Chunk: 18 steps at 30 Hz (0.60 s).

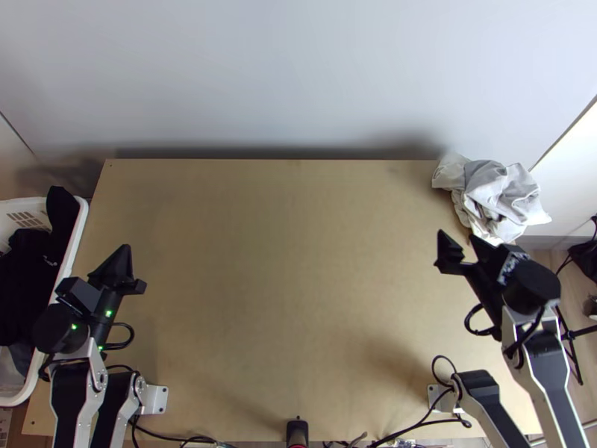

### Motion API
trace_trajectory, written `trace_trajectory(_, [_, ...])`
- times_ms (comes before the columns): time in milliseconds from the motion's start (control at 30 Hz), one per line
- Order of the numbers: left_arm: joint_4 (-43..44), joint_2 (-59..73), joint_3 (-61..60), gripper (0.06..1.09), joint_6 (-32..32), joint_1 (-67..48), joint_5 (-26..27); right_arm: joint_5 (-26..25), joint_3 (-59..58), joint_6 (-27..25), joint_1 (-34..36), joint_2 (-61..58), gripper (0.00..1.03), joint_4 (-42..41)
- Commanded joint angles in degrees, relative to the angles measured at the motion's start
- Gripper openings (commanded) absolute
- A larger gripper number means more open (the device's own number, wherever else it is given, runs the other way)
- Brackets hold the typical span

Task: Fold the t-shirt

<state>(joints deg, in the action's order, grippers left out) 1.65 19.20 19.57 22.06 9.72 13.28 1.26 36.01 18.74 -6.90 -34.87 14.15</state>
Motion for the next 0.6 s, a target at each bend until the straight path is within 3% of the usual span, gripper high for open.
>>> trace_trajectory(0, [7.8, -2.5, -5.6, 0.25, 0.3, -3.0, -0.1, 2.6, -7.4, -2.6, 4.9, 8.9, 0.98, -7.4])
trace_trajectory(133, [10.5, -8.3, -8.8, 0.25, 0.4, -3.8, -0.4, 2.7, -10.3, -5.8, 5.1, 13.8, 0.98, -9.8])
trace_trajectory(367, [14.4, -15.1, -11.5, 0.25, 3.6, -3.8, -2.8, 3.1, -19.1, -5.9, 5.3, 23.7, 0.98, -13.9])
trace_trajectory(567, [15.8, -19.4, -14.9, 0.25, 1.1, -4.0, -3.7, 3.2, -24.1, -7.5, 5.8, 28.2, 0.98, -19.4])
